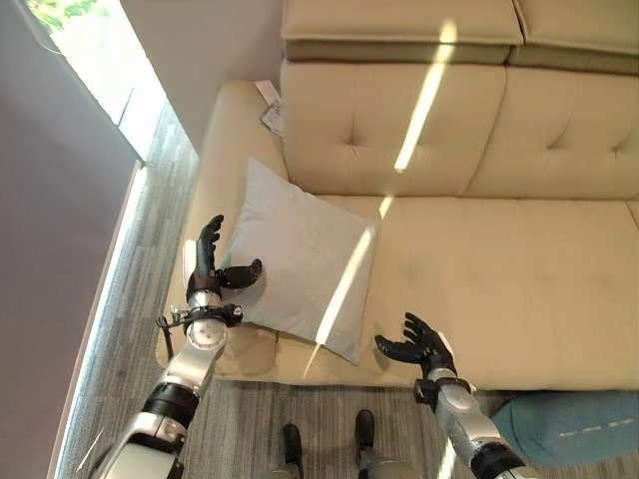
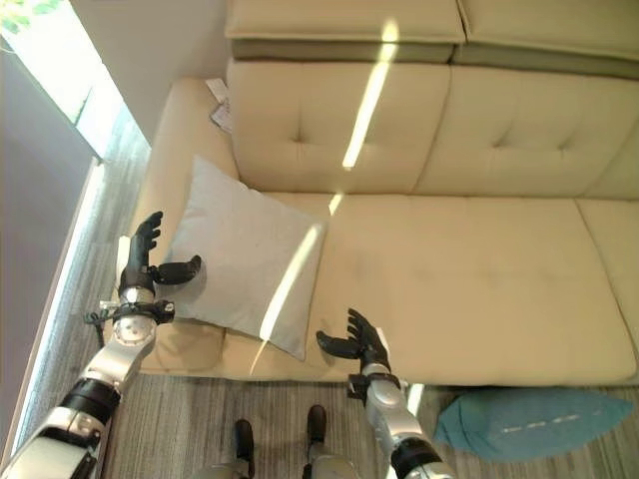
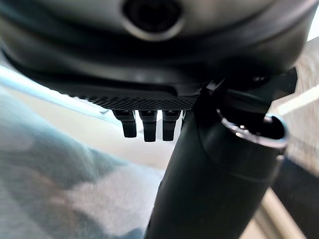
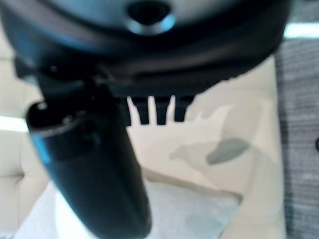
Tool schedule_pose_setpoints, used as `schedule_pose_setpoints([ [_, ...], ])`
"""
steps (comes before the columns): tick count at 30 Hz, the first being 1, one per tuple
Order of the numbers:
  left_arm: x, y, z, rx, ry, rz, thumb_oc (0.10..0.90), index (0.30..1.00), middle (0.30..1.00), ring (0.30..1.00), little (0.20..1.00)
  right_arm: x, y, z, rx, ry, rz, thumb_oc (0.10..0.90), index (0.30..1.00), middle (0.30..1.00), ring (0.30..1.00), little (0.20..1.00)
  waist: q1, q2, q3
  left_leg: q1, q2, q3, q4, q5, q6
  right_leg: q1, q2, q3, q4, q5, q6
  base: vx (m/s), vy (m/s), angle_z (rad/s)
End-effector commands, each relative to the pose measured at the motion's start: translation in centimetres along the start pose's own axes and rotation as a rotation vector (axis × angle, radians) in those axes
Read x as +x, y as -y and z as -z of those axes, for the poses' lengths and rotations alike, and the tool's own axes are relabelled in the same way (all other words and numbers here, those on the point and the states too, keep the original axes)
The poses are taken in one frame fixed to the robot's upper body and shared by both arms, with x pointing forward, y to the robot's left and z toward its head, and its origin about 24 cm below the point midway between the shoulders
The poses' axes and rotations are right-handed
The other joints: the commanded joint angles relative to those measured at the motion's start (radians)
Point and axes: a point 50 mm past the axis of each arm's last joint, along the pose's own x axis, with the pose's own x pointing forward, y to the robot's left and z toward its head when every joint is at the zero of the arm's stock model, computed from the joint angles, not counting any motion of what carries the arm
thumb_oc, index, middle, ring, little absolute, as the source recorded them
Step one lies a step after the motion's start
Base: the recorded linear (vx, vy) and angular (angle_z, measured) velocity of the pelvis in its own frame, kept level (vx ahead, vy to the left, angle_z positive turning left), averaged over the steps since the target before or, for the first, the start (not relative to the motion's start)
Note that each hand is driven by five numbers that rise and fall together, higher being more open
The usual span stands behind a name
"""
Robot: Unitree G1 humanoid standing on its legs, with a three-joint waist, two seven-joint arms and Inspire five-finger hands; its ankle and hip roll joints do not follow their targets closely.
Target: Pick up all the scattered cushions and arrange them neatly on the sofa.
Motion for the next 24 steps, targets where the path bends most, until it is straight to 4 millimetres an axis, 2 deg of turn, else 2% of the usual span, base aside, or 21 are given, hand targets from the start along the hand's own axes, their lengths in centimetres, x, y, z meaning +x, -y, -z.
schedule_pose_setpoints([
  [1,3.7,-2.8,-4.9,0.124,0.202,-0.141,0.8,0.9,0.9,0.9,0.9,1.1,-2.7,-6.7,0.117,0.284,-0.073,0.8,0.9,0.9,0.9,0.9,0.0,-0.042,0.009,-0.065,-0.05,-0.023,0.073,-0.077,-0.014,0.0,-0.015,0.068,0.032,-0.06,0.096,-0.06,0.005,-0.05],
  [5,4.2,-2.7,-4.8,0.123,0.174,-0.12,0.8,0.9,0.9,0.9,0.9,1.3,-3.5,-7.5,0.115,0.304,-0.107,0.8,0.9,0.9,0.9,0.9,-0.006,-0.033,0.025,-0.093,-0.053,-0.009,0.091,-0.078,-0.012,-0.031,-0.02,0.081,0.043,-0.054,0.097,-0.02,0.017,-0.09],
  [11,3.9,-1.6,-3.6,0.14,0.115,-0.043,0.8,0.9,0.9,0.9,0.9,1.3,-3.8,-7.4,0.114,0.287,-0.122,0.8,0.9,0.9,0.9,0.9,-0.009,-0.02,0.04,-0.102,-0.058,0.001,0.096,-0.077,-0.008,-0.044,-0.025,0.092,0.048,-0.049,0.099,0.01,0.016,-0.14],
  [16,2.9,0.3,-2.4,0.124,0.07,0.062,0.8,0.9,0.9,0.9,0.9,1.5,-3.7,-7.1,0.143,0.267,-0.112,0.8,0.9,0.9,0.9,0.9,-0.009,-0.011,0.053,-0.103,-0.065,-0.004,0.099,-0.078,-0.006,-0.047,-0.032,0.09,0.052,-0.049,0.099,0.01,0.01,0.01],
  [20,2.1,1.3,-2.1,0.069,0.059,0.095,0.8,0.9,0.9,0.9,0.9,1.6,-3.4,-7.1,0.177,0.258,-0.088,0.8,0.9,0.9,0.9,0.9,-0.006,-0.009,0.058,-0.107,-0.069,-0.009,0.101,-0.079,-0.004,-0.05,-0.033,0.087,0.054,-0.047,0.099,0.0,0.0,0.0],
  [24,1.1,2.3,-2.2,-0.004,0.068,0.139,0.8,0.9,0.9,0.9,0.9,2.1,-3.3,-7.2,0.281,0.241,-0.053,0.8,0.9,0.9,0.9,0.9,0.003,-0.006,0.067,-0.123,-0.072,-0.018,0.107,-0.078,-0.003,-0.06,-0.035,0.084,0.055,-0.047,0.098,0.0,0.003,0.04],
])
